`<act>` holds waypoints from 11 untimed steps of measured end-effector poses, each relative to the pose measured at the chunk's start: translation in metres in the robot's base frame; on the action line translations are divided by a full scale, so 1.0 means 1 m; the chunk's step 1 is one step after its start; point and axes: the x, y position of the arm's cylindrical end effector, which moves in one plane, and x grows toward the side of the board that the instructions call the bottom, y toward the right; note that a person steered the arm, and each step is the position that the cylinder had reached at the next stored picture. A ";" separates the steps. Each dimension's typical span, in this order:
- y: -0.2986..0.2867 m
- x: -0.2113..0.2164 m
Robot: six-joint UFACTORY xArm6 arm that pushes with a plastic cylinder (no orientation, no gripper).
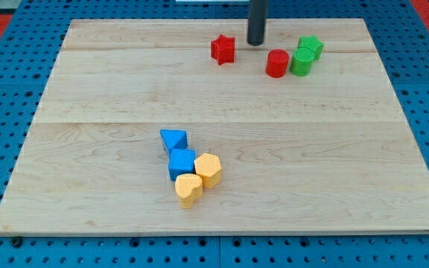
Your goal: Move the red star to the top left of the board
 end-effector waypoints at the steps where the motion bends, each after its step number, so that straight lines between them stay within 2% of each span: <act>1: -0.056 0.016; 2: -0.147 0.014; 3: -0.182 0.007; 4: -0.161 0.040; 6: -0.230 -0.011; 7: -0.217 -0.024; 8: -0.285 -0.025; 9: -0.292 -0.025; 10: -0.248 -0.024; 11: -0.248 -0.024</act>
